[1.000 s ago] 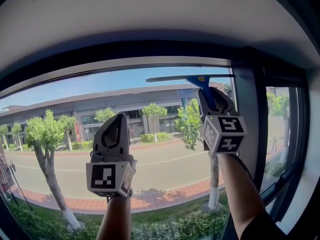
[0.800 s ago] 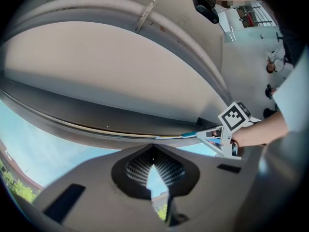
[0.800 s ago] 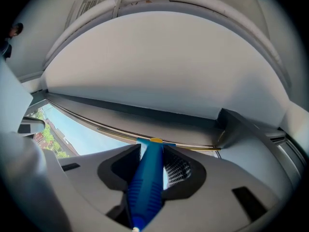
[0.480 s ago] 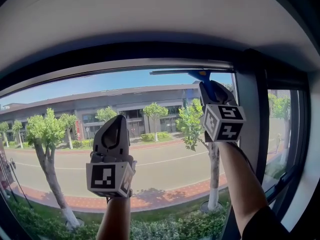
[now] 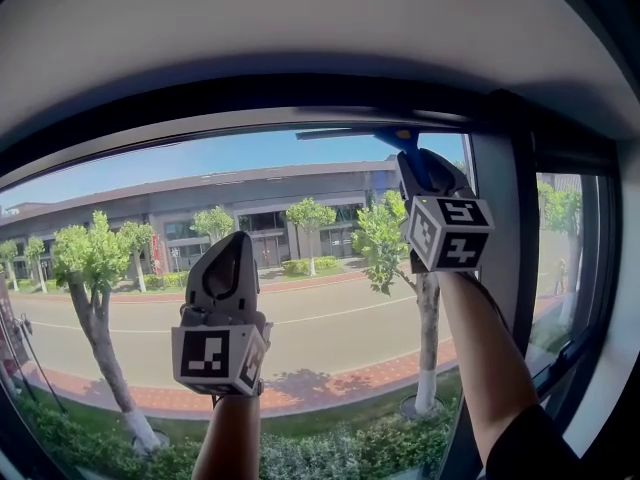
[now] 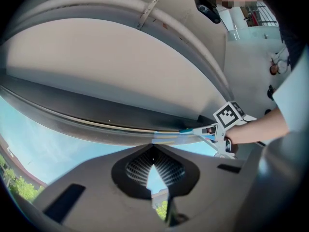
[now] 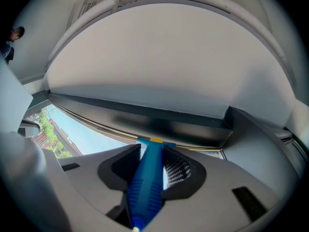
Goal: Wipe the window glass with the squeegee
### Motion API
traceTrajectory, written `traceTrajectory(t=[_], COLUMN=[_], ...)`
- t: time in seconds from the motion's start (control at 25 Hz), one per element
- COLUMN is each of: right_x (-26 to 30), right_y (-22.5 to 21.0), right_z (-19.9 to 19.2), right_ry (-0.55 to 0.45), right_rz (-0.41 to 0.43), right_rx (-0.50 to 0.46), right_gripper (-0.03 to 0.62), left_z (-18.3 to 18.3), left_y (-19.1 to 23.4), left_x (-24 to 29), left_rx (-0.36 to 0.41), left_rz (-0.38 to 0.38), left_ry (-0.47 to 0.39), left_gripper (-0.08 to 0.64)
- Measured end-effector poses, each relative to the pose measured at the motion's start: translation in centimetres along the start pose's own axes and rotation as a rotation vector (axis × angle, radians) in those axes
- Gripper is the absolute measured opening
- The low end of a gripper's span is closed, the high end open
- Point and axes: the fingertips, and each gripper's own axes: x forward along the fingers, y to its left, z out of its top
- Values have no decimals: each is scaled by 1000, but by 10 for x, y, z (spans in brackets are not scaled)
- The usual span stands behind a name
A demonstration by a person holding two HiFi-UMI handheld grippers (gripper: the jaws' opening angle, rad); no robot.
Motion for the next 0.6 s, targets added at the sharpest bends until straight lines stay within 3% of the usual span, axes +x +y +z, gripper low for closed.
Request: traceTrajectory(t=[0.6], right_x=[-16], right_y=[3], right_z=[-10], right_ry=[0], right_rz=[-7], right_rx=[19], right_gripper=[141], left_z=[-11], left_y=[-16], left_x=[-6], left_rx=[-12], left_rz=[-21], left_ry=[16], left_gripper=[2])
